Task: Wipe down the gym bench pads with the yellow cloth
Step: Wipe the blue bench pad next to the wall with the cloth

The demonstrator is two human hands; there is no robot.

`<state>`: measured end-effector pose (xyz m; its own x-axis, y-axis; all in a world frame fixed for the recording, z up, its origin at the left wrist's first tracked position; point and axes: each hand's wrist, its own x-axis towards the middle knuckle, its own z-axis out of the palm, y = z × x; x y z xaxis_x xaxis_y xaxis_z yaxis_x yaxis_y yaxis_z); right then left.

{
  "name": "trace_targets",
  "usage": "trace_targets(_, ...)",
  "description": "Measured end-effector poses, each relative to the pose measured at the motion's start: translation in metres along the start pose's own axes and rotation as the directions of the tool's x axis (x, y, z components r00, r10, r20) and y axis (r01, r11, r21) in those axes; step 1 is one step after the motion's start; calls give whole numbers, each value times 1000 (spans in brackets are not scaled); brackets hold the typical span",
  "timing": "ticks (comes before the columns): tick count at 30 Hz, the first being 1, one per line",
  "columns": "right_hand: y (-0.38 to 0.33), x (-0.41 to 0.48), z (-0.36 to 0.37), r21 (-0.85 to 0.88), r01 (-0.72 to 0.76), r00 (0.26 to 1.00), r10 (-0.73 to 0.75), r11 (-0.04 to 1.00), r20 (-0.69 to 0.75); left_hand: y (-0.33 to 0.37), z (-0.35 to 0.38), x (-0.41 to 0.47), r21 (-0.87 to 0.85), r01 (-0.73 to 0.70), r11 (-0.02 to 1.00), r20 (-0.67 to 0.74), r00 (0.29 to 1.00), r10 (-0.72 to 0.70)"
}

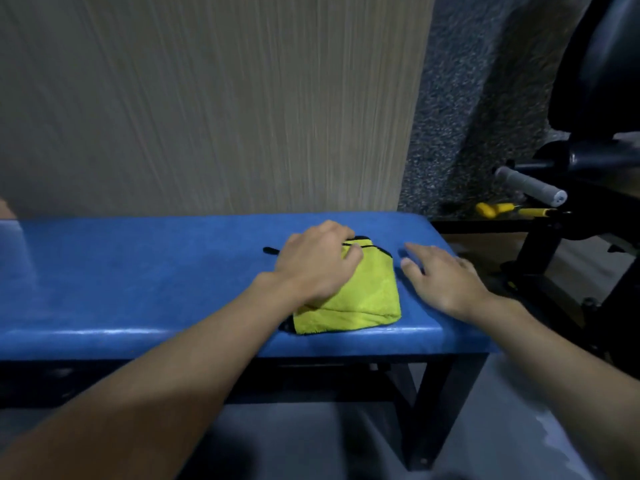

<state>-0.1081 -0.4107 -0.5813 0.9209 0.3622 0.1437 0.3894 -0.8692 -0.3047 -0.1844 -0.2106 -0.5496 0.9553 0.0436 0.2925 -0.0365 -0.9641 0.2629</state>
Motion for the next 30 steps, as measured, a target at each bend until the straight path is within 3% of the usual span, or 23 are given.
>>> trace_targets(3,8,1,8,-53,23,998,-20,998,57,4,29,11,149,27,989,219,974,-60)
trace_targets(6,8,1,9,-65,33,998,-29,997,58,-2,33,10,194,36,980,296,950,-94)
trace_targets(13,8,-2,8,-57,53,996,-49,997,73,3,16,-31,241,23,970,287,953,-94)
trace_targets(17,4,1,3,-92,66,995,-59,994,79,15,11,-49,237,45,971,179,980,-89)
trace_targets(19,1,5,2,-101,85,996,-83,991,32,19,16,-50,247,52,968,227,968,-110)
trace_targets(22,-2,16,0,27,79,996,-78,996,-48,14,24,-39,277,66,959,262,954,-142)
trace_targets(27,-8,33,4,-30,87,983,-81,996,163,-6,29,-1,253,70,965,287,947,-144)
trace_targets(30,-11,34,11,-119,88,982,-66,989,179,-25,36,31,236,68,970,284,949,-135)
